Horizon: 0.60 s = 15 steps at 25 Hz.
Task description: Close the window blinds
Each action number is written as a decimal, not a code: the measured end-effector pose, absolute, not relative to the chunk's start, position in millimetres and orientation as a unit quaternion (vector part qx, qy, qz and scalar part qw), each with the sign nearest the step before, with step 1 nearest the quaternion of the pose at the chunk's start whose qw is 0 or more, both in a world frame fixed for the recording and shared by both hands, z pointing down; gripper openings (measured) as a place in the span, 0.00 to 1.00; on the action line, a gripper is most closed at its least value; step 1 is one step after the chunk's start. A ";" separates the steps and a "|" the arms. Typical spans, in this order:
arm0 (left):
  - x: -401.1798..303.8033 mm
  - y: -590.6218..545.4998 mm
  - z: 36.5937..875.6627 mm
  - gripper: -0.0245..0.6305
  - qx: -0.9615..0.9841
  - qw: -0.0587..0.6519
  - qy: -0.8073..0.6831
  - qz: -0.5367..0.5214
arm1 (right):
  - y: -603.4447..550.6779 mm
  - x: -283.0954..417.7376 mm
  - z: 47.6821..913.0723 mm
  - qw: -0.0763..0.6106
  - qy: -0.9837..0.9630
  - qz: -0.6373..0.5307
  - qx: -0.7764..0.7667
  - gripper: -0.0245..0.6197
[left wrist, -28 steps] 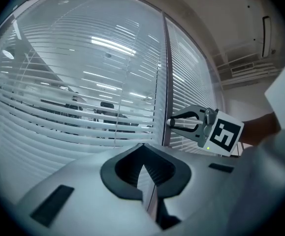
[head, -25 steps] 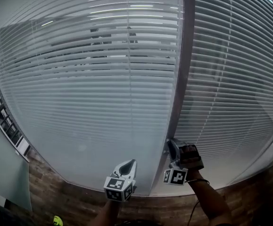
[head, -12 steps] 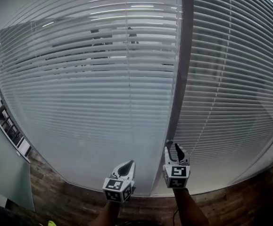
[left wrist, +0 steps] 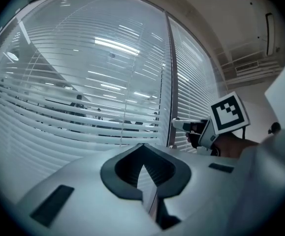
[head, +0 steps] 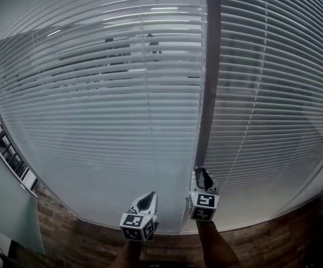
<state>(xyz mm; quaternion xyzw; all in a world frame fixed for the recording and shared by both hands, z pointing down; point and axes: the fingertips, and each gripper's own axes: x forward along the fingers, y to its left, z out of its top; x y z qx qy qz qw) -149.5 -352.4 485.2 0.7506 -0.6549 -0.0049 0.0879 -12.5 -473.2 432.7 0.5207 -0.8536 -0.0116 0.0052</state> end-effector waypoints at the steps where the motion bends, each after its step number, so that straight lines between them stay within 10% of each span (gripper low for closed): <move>1: -149.0 -351.8 483.0 0.04 0.750 0.091 -0.655 -0.002 | -473.1 -12.5 432.3 0.007 -0.854 -0.015 0.520 0.24; 15: -148.5 -356.4 489.2 0.04 0.755 0.093 -0.649 -0.003 | -466.6 -20.9 426.9 0.158 -0.827 -0.229 0.488 0.23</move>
